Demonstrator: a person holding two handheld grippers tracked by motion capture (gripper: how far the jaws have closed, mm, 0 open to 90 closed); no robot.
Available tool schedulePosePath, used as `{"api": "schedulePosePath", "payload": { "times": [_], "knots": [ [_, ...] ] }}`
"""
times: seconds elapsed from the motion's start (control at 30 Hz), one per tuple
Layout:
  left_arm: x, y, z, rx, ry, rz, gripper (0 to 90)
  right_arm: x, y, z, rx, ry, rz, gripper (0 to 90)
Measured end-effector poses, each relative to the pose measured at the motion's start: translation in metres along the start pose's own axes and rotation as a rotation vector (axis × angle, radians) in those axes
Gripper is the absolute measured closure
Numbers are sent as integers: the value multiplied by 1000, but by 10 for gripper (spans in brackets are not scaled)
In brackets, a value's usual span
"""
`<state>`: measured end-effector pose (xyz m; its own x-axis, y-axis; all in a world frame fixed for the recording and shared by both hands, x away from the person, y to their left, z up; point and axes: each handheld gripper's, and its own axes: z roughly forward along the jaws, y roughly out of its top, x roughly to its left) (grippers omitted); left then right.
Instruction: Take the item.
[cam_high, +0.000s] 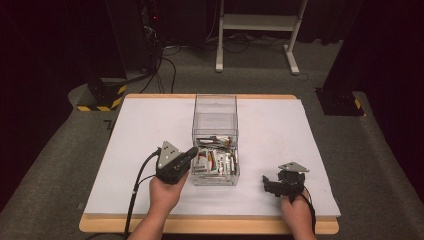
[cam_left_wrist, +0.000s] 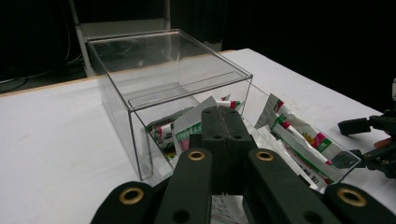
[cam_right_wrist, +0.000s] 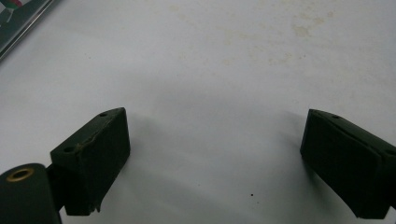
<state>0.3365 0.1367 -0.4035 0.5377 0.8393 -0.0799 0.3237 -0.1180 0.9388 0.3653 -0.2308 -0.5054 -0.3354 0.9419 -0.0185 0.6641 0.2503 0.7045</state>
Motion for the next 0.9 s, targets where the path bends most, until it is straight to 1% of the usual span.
{"api": "schedulePosePath", "payload": {
  "times": [0.47, 0.6, 0.63, 0.9],
  "knots": [
    [0, 11, -10, -50, -15, 8, 900, 0, 0, 0, 0, 0, 0, 80],
    [0, 13, -13, -64, -22, 4, 900, 0, 0, 0, 0, 0, 0, 81],
    [1, 14, -14, -69, -27, -3, 900, 0, 0, 0, 0, 0, 0, 81],
    [4, 20, -20, -90, -26, -2, 900, 0, 0, 0, 1, 0, 0, 81]
  ]
}}
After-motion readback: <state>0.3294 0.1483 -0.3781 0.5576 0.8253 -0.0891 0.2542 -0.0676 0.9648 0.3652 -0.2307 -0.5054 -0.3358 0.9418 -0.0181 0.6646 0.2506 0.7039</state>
